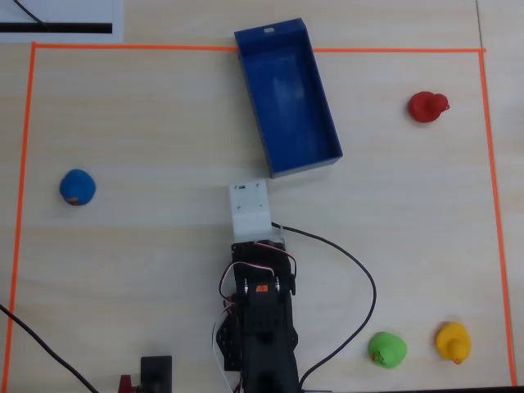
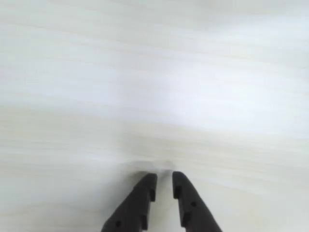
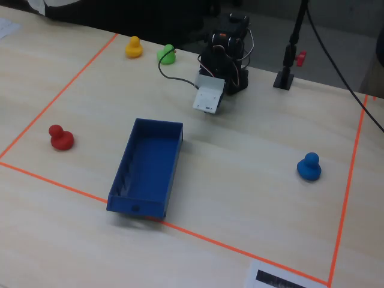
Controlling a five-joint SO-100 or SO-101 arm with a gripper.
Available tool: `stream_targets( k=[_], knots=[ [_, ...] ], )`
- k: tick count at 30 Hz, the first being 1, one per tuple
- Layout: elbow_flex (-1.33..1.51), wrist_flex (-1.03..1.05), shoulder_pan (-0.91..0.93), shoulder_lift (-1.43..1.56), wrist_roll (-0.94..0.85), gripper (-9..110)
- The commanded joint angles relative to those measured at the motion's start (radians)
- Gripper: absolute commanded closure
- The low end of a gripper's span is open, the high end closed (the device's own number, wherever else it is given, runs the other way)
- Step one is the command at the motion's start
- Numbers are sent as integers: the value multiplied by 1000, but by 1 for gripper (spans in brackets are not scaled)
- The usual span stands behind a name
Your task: Grasp green duck and put it into box.
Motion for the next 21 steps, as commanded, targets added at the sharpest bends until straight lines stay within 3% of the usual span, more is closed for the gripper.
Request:
stream_targets(
  k=[1, 21],
  knots=[
    [3, 23, -8, -11, 3, 100],
    [3, 23, -11, -11, 18, 99]
  ],
)
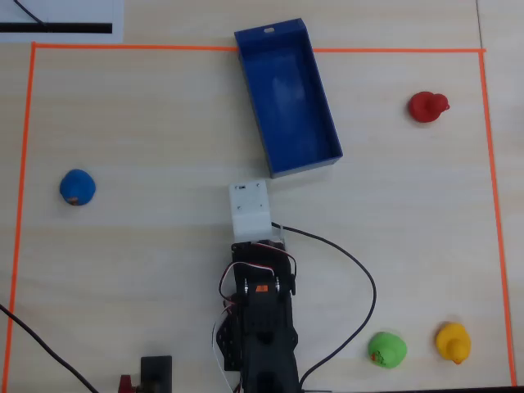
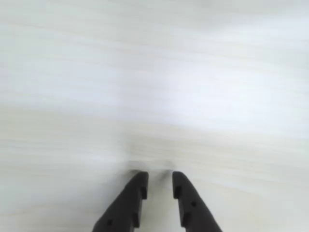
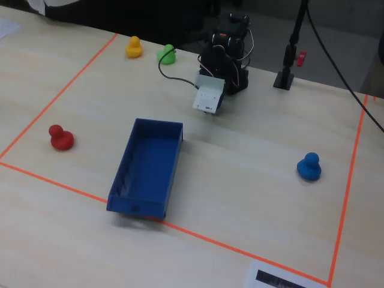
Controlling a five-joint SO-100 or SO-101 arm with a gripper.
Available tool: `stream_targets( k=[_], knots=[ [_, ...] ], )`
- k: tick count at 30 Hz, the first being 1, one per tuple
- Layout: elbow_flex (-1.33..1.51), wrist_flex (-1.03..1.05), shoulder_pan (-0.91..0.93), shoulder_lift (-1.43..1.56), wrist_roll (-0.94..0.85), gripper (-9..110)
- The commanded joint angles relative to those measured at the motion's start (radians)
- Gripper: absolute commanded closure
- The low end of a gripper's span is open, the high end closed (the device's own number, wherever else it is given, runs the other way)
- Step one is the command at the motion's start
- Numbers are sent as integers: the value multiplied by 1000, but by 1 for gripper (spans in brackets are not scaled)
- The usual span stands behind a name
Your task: Grasp green duck and put it into box.
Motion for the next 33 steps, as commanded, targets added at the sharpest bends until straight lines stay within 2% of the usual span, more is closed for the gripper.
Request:
stream_targets(
  k=[1, 3, 5, 8, 11, 15, 19, 23, 28, 33],
  knots=[
    [3, 23, -15, -11, 23, 101],
    [3, 21, -26, -14, 26, 101],
    [-34, -66, -25, -74, 31, 101],
    [-241, -206, 17, -282, 58, 101],
    [-637, -216, 64, -555, 156, 101],
    [-1312, -86, 216, -953, 241, 101],
    [-1861, 5, 523, -1255, 244, 96],
    [-2118, 9, 962, -1393, 268, 81],
    [-2102, -35, 1480, -1480, 176, 73],
    [-1908, 25, 1796, -1508, 100, 63]
  ],
)
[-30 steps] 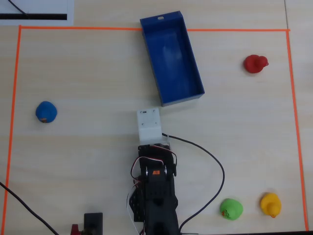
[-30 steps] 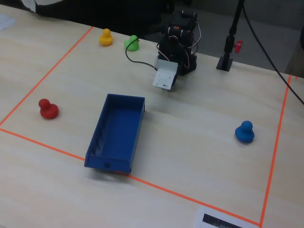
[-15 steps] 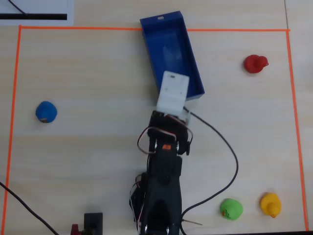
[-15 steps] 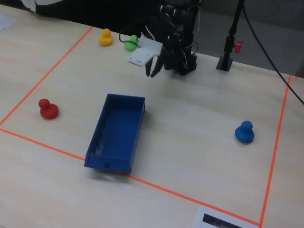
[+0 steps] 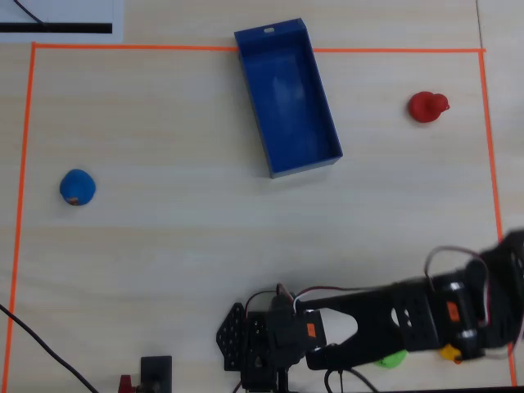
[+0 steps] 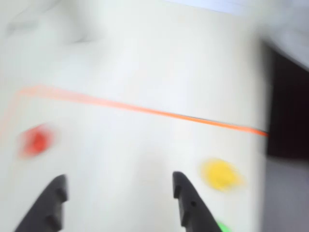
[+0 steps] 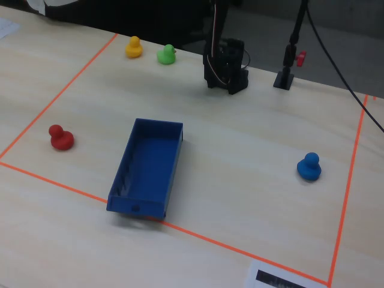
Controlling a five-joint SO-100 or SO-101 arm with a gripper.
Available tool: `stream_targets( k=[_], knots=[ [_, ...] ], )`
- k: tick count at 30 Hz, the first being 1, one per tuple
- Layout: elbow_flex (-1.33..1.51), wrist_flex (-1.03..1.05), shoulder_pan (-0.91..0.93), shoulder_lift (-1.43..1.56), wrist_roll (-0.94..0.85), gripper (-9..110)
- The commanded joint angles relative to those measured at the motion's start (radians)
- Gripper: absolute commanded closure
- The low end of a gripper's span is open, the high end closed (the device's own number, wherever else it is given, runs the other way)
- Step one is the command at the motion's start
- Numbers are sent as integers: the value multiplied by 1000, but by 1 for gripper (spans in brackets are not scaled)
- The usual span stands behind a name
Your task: Grasp green duck and put it into box.
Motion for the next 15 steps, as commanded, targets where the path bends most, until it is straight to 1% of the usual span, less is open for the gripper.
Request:
stream_targets(
  k=[1, 3, 6, 10, 15],
  knots=[
    [192, 63, 351, 14, -86, 62],
    [302, 115, 420, 35, -152, 62],
    [469, 104, 471, 81, -218, 60],
    [712, -35, 492, 121, -258, 55],
    [950, -282, 515, 74, -336, 54]
  ],
)
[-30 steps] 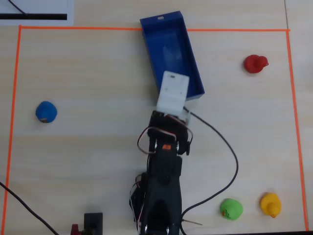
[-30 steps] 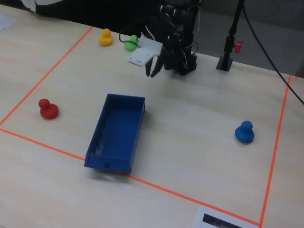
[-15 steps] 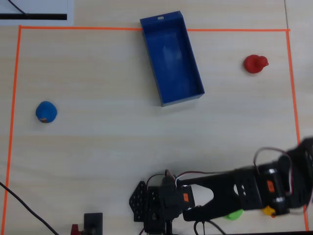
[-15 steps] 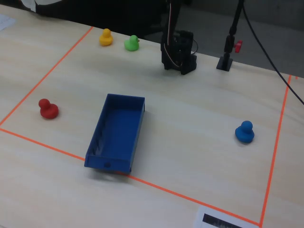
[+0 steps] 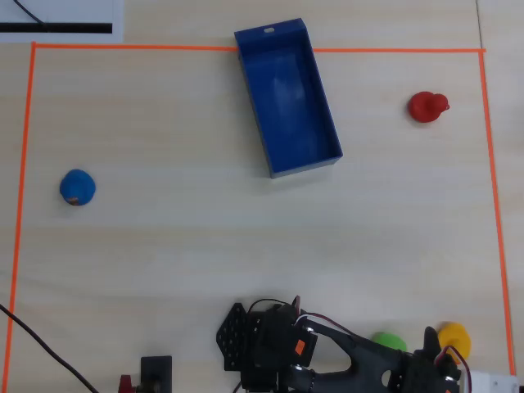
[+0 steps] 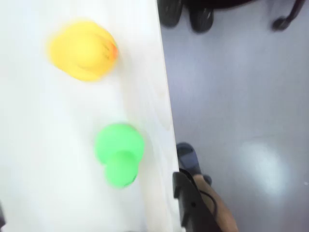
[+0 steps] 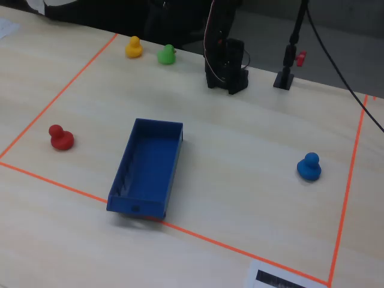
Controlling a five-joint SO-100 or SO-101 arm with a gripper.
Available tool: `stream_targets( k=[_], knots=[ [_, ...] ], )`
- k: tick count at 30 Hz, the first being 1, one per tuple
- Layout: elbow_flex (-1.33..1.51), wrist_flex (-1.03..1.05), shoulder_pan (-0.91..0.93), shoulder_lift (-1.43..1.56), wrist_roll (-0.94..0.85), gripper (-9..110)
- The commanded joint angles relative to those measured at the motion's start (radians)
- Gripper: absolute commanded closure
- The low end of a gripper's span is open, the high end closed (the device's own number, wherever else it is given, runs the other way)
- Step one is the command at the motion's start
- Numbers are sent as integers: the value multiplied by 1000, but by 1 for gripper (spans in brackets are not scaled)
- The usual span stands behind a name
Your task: Grasp green duck and put it into box.
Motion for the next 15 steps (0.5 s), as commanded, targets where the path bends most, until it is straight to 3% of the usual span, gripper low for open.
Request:
stream_targets(
  k=[1, 15],
  knots=[
    [172, -215, 38, -21, -69, 54],
    [359, -509, 110, -130, -222, 52]
  ],
)
